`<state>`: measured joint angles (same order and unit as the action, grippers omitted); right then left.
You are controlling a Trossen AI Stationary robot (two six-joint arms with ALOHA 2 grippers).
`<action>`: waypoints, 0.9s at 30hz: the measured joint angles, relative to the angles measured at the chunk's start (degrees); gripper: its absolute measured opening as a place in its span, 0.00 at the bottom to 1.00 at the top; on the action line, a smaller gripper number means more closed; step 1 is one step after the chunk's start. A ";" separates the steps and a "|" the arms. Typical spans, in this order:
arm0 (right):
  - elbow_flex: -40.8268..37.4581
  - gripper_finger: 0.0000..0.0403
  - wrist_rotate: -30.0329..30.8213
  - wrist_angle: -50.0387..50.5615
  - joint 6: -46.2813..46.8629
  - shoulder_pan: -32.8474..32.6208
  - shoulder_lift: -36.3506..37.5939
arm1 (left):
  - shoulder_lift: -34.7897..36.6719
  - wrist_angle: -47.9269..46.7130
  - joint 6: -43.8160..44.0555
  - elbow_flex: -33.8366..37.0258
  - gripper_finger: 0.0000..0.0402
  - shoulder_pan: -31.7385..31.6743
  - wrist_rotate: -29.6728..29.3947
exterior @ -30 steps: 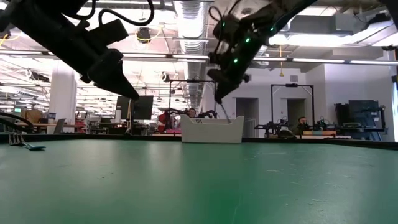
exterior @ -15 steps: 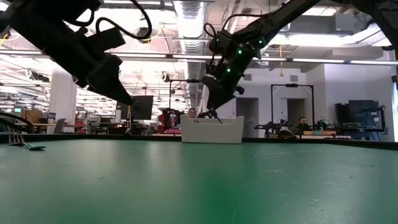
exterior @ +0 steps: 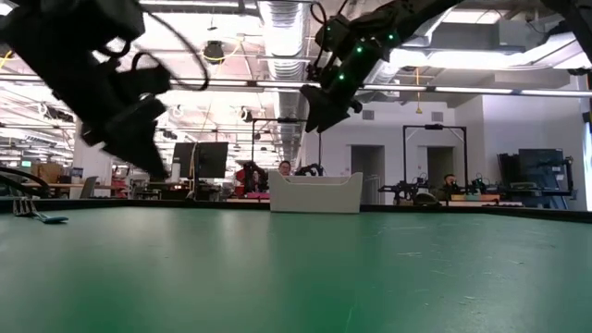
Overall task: Sort silverware by color (type)
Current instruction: Put the blue fork into the white bin
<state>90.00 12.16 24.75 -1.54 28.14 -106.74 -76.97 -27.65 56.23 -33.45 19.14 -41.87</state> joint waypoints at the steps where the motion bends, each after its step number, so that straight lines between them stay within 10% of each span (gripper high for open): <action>1: -0.05 0.61 0.00 1.67 0.00 -0.56 -0.02 | 0.00 -2.17 2.75 0.00 0.19 0.00 1.91; 14: -9.23 0.61 -0.37 3.49 2.82 -5.92 -0.21 | 0.00 -21.92 20.40 -0.04 0.19 0.00 20.15; 27: -15.45 0.61 -4.91 -0.31 5.18 -7.59 -0.20 | 0.02 -26.88 -10.26 -3.89 0.17 4.73 25.61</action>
<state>74.55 7.26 24.44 3.64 20.55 -106.94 -76.95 -54.53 45.97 -37.34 23.86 -16.27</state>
